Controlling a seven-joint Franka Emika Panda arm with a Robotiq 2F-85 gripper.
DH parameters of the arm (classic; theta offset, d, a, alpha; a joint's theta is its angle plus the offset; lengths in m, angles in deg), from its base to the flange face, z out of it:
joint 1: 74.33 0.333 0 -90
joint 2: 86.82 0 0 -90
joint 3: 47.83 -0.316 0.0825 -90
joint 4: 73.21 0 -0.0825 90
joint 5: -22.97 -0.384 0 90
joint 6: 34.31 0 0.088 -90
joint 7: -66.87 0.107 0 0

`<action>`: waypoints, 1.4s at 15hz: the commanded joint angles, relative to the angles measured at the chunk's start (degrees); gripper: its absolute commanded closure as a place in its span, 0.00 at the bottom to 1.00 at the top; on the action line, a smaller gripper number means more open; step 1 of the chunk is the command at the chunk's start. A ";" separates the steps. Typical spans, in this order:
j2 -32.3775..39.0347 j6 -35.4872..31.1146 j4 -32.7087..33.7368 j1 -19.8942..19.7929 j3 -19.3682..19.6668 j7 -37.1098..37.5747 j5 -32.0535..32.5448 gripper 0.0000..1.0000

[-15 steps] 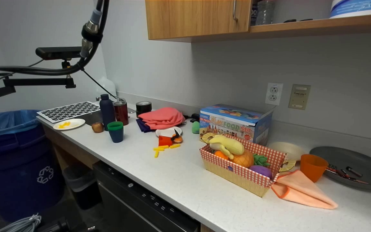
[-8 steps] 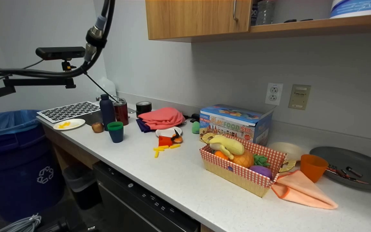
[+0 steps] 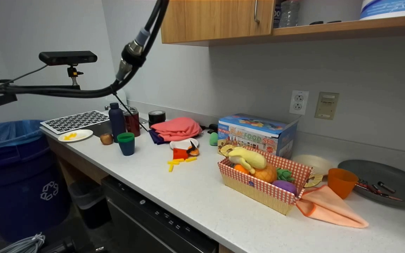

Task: Open the top right cabinet door

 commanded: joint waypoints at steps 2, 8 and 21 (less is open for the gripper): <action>7.53 1.30 10.21 -3.10 3.18 6.68 -0.57 0.00; 4.59 5.59 8.33 -1.97 2.73 -0.22 0.58 0.00; -14.48 7.67 6.81 2.17 -4.09 -33.95 -8.66 0.00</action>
